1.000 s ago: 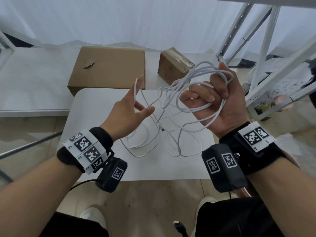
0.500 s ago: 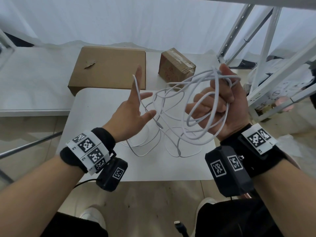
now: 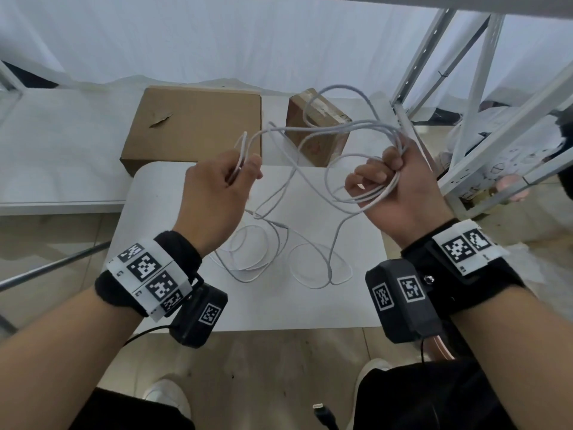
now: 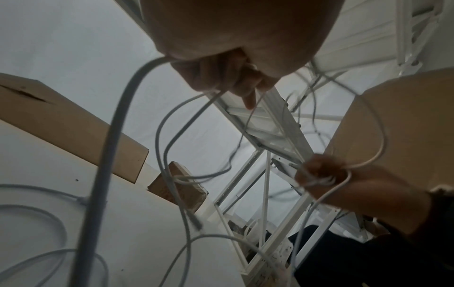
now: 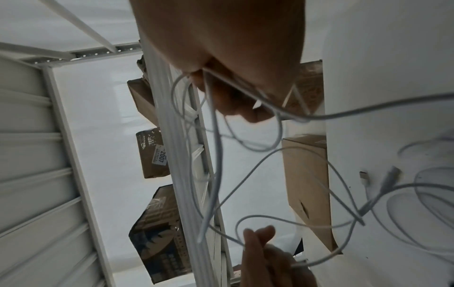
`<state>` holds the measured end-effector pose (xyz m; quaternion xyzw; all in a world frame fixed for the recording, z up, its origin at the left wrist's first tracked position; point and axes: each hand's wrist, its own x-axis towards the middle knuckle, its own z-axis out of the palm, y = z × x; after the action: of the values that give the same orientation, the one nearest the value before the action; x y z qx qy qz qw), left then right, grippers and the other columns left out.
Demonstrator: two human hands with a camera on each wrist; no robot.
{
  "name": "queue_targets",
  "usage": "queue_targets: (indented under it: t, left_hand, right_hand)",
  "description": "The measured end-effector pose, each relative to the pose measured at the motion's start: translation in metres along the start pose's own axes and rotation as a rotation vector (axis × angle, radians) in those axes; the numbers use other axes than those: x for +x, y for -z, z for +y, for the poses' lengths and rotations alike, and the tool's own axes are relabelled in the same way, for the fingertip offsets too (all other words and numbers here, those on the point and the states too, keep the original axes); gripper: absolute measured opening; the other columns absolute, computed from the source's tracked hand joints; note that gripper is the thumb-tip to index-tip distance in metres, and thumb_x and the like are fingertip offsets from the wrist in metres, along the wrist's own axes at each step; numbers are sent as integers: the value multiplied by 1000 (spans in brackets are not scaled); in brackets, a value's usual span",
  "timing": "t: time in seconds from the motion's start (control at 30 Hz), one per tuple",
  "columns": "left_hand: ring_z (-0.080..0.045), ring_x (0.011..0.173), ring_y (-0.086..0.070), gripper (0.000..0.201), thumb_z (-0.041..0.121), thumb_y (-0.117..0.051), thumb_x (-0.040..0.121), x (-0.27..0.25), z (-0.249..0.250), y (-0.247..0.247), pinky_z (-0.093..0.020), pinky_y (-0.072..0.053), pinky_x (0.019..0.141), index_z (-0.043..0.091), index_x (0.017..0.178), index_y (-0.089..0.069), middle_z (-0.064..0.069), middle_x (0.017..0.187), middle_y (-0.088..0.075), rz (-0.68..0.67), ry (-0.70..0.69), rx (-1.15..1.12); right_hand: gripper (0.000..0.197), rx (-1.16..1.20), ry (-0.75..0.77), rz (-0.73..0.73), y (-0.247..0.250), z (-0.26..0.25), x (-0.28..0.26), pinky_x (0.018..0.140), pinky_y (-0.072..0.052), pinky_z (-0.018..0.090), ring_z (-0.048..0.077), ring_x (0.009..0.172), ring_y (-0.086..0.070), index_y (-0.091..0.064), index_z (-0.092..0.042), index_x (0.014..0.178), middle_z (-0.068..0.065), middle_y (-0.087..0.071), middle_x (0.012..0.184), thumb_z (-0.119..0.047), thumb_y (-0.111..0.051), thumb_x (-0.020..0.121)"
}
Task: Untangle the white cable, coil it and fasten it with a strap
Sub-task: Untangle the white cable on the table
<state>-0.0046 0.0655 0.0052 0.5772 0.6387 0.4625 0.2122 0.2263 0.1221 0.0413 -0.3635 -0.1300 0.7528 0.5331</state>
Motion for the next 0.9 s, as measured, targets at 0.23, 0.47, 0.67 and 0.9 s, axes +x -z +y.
queue_targets:
  t: [0.23,0.47,0.67,0.9]
  left_hand:
    - [-5,52,-34,42,36,-61,97,-2,5,7,-18,-30,51,0,75,-63,0,54,-44,2,-39,-98]
    - [-30,61,-22,63,52,-49,95,-1,21,9,-40,-19,58,-1,66,-31,-24,67,-24,-35,6,-414]
    - [-18,57,-26,54,54,-68,84,5,17,13,-30,-25,55,11,58,-48,-11,60,-33,32,174,-574]
    - [-11,49,-27,56,50,-48,101,10,11,16,-23,-25,49,27,51,-48,7,48,-35,65,303,-567]
  right_hand:
    - [49,-169,82,278,15,6,14,56,-36,25,11,41,-40,-47,-18,65,-4,-37,51,-50,-45,101]
    - [29,-403,75,222,10,22,10,57,-39,28,14,48,-49,-60,-7,84,1,-52,50,-31,-57,100]
    - [14,-535,96,226,10,28,8,62,-46,27,14,60,-56,-66,-3,88,2,-59,59,-15,-66,94]
    - [10,-633,147,253,7,29,5,71,-45,26,14,68,-54,-65,-14,83,2,-58,69,-11,-68,92]
